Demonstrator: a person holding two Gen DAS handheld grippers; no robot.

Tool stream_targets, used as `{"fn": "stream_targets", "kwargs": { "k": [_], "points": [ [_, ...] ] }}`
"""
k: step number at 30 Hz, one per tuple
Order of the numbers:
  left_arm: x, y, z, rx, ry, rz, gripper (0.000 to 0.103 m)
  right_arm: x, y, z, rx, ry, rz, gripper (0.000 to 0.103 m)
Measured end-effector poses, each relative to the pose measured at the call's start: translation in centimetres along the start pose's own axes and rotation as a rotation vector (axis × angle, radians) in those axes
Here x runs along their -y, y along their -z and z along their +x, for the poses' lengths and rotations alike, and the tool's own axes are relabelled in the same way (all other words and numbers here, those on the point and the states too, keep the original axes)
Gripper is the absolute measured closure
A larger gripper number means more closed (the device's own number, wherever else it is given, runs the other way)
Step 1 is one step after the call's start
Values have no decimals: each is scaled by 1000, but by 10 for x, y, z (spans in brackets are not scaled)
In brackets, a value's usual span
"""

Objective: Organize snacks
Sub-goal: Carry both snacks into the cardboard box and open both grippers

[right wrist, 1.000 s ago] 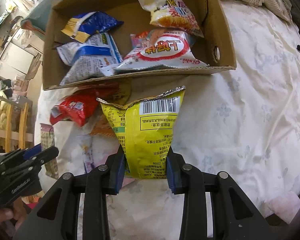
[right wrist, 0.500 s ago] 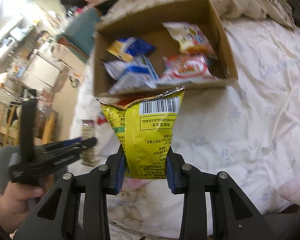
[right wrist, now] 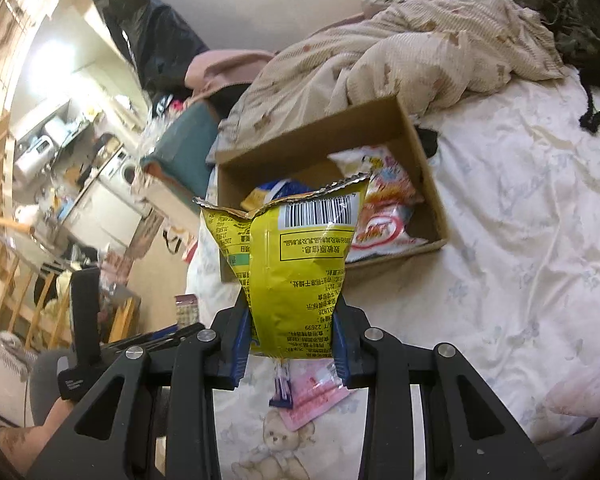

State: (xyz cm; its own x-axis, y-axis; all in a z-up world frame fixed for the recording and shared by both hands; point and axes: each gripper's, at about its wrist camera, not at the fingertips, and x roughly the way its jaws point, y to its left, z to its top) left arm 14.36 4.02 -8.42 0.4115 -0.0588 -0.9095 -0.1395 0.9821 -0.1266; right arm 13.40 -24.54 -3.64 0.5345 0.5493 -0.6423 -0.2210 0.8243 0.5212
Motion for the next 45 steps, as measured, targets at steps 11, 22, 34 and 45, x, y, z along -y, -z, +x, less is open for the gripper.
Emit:
{"fn": "stream_targets", "kwargs": {
  "k": [11,22,34,45],
  "points": [
    [15,-40,-27,91,20,62,81,19,-27,-1,49,32,55,68],
    [23,-84,-23,126,24,85,81,26,-48,20,45,78,64,68],
    [69,-123,12,116,54,168,80,24,-77,77,-26,99,-12,67],
    [84,-150,34,170,78,142,80,37,-102,122,-69,79,5,67]
  ]
}}
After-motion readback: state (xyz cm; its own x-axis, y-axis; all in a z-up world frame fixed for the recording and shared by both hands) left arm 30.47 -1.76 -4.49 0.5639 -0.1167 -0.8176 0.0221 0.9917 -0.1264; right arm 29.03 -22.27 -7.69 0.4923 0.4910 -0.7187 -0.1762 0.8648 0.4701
